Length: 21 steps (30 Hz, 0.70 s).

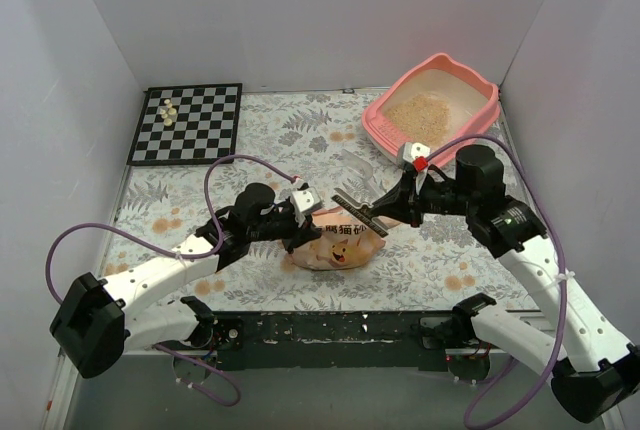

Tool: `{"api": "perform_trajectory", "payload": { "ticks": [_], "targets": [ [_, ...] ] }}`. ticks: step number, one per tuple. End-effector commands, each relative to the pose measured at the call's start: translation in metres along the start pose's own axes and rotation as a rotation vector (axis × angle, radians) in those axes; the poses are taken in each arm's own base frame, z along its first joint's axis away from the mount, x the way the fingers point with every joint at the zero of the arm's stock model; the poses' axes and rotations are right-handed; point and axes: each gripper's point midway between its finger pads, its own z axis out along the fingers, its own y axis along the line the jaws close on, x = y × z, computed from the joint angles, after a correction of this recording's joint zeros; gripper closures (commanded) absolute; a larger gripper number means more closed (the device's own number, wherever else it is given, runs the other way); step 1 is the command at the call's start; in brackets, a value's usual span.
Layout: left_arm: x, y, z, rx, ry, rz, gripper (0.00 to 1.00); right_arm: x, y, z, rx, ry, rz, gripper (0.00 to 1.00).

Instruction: Fill the litter box with clean litter

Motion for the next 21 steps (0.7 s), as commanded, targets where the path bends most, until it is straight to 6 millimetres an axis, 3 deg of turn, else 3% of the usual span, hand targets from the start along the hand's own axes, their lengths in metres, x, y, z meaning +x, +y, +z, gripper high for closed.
{"api": "perform_trajectory", "payload": {
  "ticks": [1, 10, 21],
  "targets": [
    [-0.014, -0.006, -0.004, 0.025, -0.058, 0.014, 1.0, -0.031, 0.007, 0.003, -0.075, -0.184, -0.285, 0.99],
    [-0.014, -0.009, -0.004, 0.04, -0.061, 0.002, 1.0, -0.01, -0.002, 0.019, -0.112, -0.169, -0.364, 0.99],
    [-0.019, -0.009, -0.006, 0.034, -0.074, 0.005, 1.0, 0.023, -0.009, 0.028, -0.117, -0.105, -0.339, 0.99]
  ]
}}
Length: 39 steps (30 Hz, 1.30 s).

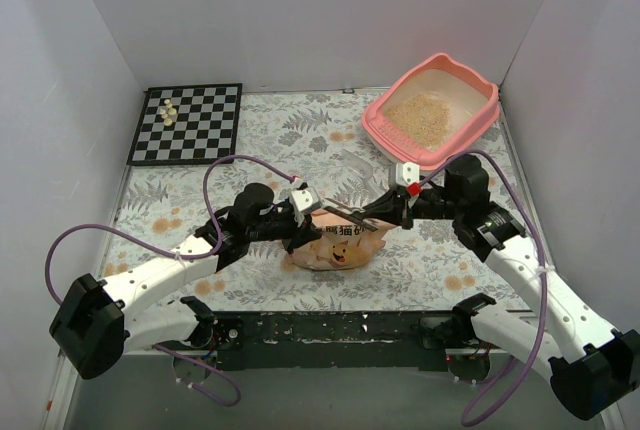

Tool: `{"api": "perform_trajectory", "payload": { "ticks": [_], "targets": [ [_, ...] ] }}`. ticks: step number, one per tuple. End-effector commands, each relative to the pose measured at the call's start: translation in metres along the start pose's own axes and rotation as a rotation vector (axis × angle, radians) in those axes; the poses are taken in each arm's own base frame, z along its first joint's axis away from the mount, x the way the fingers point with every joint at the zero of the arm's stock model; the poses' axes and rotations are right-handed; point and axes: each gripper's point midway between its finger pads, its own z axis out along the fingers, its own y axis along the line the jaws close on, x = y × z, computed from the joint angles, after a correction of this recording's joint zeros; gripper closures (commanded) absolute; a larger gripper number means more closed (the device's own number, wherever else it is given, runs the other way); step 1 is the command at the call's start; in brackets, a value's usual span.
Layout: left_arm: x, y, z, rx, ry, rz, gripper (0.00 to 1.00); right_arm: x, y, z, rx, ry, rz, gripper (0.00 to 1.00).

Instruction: Fill the litter box with clean litter

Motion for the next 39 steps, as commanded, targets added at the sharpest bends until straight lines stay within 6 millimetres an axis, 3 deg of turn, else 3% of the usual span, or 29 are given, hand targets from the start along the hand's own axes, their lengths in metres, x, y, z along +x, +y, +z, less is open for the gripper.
{"api": "perform_trajectory", "payload": {
  "ticks": [1, 9, 17, 39],
  "targets": [
    [-0.018, -0.005, -0.006, 0.015, -0.064, 0.024, 1.0, 0.006, -0.003, 0.001, -0.006, 0.018, -0.048, 0.99],
    [-0.019, -0.002, -0.005, 0.003, -0.062, 0.022, 1.0, 0.035, -0.007, -0.006, 0.022, 0.171, -0.033, 0.99],
    [-0.017, -0.002, -0.004, 0.002, -0.051, 0.016, 1.0, 0.064, 0.007, -0.013, -0.003, 0.297, -0.026, 0.99],
    [-0.021, 0.002, -0.006, -0.026, -0.055, 0.027, 0.98, 0.108, 0.034, 0.008, -0.14, 0.447, 0.09, 0.99]
  ]
}}
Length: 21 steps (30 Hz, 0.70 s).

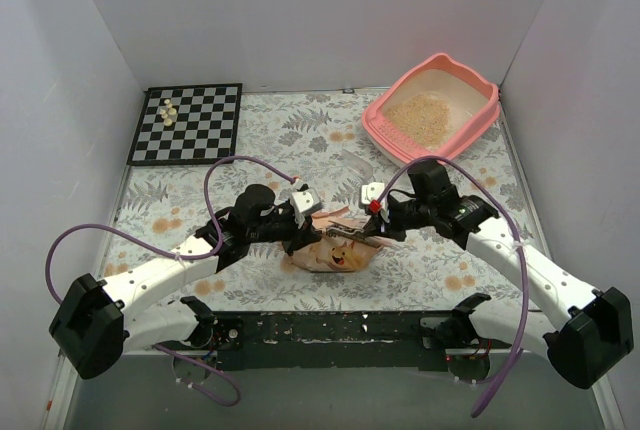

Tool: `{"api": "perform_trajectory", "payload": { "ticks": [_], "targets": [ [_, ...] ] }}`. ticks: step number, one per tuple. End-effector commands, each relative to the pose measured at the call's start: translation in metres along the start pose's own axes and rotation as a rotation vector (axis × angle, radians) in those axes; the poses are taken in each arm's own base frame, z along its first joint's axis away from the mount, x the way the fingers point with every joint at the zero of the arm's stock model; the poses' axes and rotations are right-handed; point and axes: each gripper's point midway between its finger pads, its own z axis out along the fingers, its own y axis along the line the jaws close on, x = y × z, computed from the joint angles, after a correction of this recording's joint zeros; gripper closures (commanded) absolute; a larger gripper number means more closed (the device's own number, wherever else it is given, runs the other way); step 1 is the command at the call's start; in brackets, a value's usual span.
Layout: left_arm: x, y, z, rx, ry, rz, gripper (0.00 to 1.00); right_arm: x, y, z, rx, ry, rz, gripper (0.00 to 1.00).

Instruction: Fill the litter box with clean litter

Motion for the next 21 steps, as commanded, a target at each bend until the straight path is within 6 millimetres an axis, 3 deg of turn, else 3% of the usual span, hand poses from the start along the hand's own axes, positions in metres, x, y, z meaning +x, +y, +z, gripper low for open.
{"api": "perform_trajectory", "payload": {
  "ticks": [1, 4, 6, 11, 14, 15, 19, 21],
  "targets": [
    [-0.023, 0.004, -0.005, -0.029, -0.067, 0.042, 0.98, 0.018, 0.018, 0.008, -0.072, 0.098, 0.069, 0.99],
    [-0.022, 0.005, -0.005, -0.031, -0.063, 0.041, 0.94, 0.015, 0.01, 0.006, -0.033, 0.106, 0.077, 0.99],
    [-0.02, 0.005, -0.004, -0.028, -0.056, 0.04, 0.91, 0.011, 0.004, 0.004, 0.008, 0.106, 0.092, 0.77],
    [-0.016, 0.007, -0.001, -0.032, -0.038, 0.03, 0.84, -0.005, -0.009, -0.01, 0.1, 0.09, 0.081, 0.54],
    [-0.015, 0.008, 0.0, -0.037, -0.033, 0.03, 0.81, -0.016, -0.012, -0.02, 0.137, 0.075, 0.074, 0.33],
    [-0.014, 0.01, 0.0, -0.042, -0.031, 0.029, 0.8, -0.022, -0.013, -0.024, 0.152, 0.064, 0.074, 0.19],
    [-0.015, 0.01, -0.001, -0.044, -0.03, 0.031, 0.74, -0.047, -0.023, -0.044, 0.25, 0.012, 0.094, 0.1],
    [-0.016, 0.007, -0.002, -0.034, -0.033, 0.036, 0.6, -0.061, -0.038, -0.058, 0.365, -0.021, 0.147, 0.09]
  ]
}}
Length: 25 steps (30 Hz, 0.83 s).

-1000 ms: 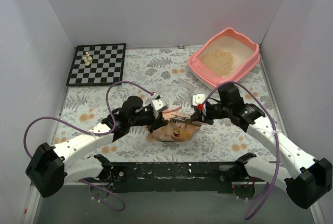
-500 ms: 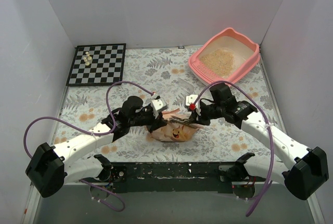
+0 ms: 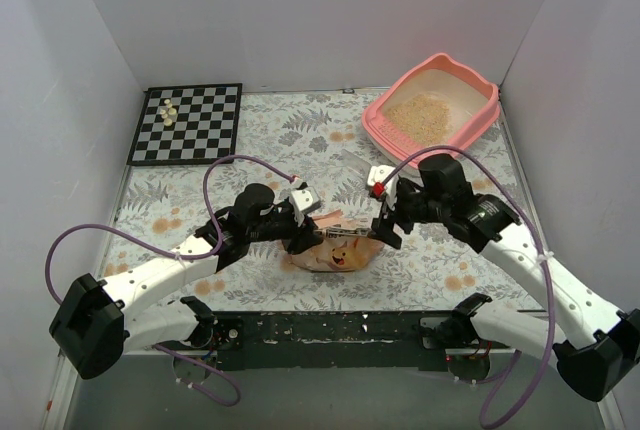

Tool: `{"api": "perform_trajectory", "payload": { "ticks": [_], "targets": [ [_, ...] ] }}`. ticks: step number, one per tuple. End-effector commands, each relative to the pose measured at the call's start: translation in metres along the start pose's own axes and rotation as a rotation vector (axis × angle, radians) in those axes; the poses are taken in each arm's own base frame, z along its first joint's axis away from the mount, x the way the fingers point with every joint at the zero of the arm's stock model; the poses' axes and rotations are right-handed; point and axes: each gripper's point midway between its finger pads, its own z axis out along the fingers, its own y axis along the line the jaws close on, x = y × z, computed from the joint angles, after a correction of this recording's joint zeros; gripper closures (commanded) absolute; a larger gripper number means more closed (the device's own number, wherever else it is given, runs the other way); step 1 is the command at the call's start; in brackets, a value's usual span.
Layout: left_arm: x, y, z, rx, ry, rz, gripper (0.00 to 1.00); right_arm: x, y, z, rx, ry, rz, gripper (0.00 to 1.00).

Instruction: Fill the litter box with clean litter

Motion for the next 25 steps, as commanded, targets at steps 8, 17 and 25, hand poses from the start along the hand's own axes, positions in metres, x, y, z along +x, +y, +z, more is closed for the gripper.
{"api": "perform_trajectory", "payload": {
  "ticks": [8, 17, 25],
  "targets": [
    [-0.054, 0.009, -0.016, -0.063, 0.005, -0.003, 0.02, -0.059, -0.059, -0.062, 0.436, -0.072, 0.421, 0.07],
    [-0.13, 0.025, -0.057, -0.24, -0.062, -0.053, 0.02, -0.061, -0.078, -0.079, 0.634, -0.226, 0.656, 0.05],
    [-0.155, 0.038, -0.072, -0.361, -0.082, -0.197, 0.02, -0.068, -0.083, -0.087, 0.661, -0.245, 0.666, 0.06]
  ]
}}
